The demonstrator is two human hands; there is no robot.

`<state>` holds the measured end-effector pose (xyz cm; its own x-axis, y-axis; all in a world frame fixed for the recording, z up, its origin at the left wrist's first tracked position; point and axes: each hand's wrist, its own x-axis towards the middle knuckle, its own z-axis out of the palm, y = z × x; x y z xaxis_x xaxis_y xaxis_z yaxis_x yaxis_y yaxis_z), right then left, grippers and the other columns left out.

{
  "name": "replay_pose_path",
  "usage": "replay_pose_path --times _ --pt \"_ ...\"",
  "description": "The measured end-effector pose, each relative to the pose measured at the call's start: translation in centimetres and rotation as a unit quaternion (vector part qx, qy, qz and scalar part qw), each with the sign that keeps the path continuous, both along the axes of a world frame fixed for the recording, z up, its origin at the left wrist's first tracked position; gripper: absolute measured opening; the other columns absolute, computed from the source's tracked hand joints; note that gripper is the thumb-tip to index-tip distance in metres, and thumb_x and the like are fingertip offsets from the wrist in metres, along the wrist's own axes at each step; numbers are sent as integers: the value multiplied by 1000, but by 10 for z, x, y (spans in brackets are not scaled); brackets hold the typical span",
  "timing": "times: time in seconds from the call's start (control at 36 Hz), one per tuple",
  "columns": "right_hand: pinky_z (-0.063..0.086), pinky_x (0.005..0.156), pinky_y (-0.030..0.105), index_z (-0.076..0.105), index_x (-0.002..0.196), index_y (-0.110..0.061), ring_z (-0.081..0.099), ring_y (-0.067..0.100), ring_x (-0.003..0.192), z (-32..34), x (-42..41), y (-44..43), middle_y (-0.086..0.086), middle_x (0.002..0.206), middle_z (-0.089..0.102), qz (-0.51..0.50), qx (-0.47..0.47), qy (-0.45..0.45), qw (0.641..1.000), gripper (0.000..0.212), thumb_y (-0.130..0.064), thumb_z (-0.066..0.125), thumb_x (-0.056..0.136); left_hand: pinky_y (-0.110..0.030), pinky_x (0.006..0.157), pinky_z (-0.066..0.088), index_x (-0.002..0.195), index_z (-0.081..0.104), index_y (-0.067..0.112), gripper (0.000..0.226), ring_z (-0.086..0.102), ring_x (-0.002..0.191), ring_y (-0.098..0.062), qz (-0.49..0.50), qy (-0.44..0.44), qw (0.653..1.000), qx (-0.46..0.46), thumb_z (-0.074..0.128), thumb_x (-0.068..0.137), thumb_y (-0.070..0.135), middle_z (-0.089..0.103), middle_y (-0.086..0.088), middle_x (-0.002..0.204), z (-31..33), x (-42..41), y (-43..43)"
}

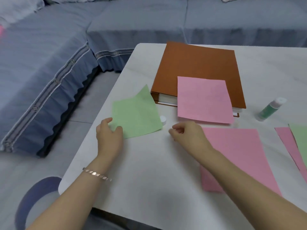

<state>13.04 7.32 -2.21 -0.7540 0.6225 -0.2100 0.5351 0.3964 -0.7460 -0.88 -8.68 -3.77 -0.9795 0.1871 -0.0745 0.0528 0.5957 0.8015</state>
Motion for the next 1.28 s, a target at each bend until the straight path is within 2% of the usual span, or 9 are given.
replay_pose_path --times 0.08,0.25,0.36,0.53,0.58,0.67,0.94,1.08,1.28 --pt "28 55 28 55 63 2 43 23 60 -4 -31 -11 19 63 50 -10 -27 -18 999 31 -22 57 83 -33 101 32 137 39 8 47 37 128 -25 7 -51 999 -12 48 90 7 37 -11 142 -4 -7 -5" --pt "40 55 30 60 75 10 52 30 61 -13 -56 -25 23 71 64 -59 -17 -4 998 26 -14 53 83 -22 93 29 136 38 10 48 39 128 -17 -26 -61 998 5 47 90 5 41 -5 140 -8 -9 -13" --pt "49 67 31 65 79 -5 64 26 73 -3 -50 -32 9 73 68 -46 -2 59 997 16 -13 52 86 -21 93 29 136 38 12 50 38 128 -15 -28 -69 997 25 53 89 6 41 -4 139 -7 -9 -17" --pt "55 62 23 65 71 -19 66 9 55 39 -3 -21 -4 58 67 -24 -76 197 977 20 -5 63 84 -20 97 28 142 34 10 61 41 130 -17 3 -137 985 104 58 90 31 41 -3 144 12 2 -5" --pt "54 58 18 68 75 -12 66 10 53 52 20 -11 0 56 68 -31 -123 225 966 15 1 64 83 -33 104 37 128 53 14 57 54 118 -21 -2 -192 969 156 60 81 45 56 -3 132 21 9 3" --pt "53 57 17 69 76 -9 66 12 53 62 57 5 6 60 70 -46 -143 229 962 14 2 63 82 -45 89 51 93 64 13 18 67 95 -25 -35 -236 939 249 51 95 26 71 -6 100 33 27 21" --pt "52 57 17 69 75 -7 62 15 52 50 164 52 12 62 69 -119 -114 126 978 9 0 66 79 -34 73 56 87 67 11 23 68 76 -20 -190 -243 927 213 46 97 13 73 -5 83 40 103 77" --pt "50 64 17 67 78 -21 65 6 64 30 214 82 -5 69 71 -144 29 3 989 7 -17 65 84 -41 74 49 85 67 8 25 61 75 -25 -242 -283 911 176 46 98 12 68 -18 86 27 141 100" --pt "29 105 31 53 128 -8 37 22 133 4 246 116 6 145 39 -191 190 -169 948 47 -30 60 87 -28 61 38 84 64 -9 29 52 64 -20 -296 -250 917 96 46 97 9 61 -13 72 3 162 131"
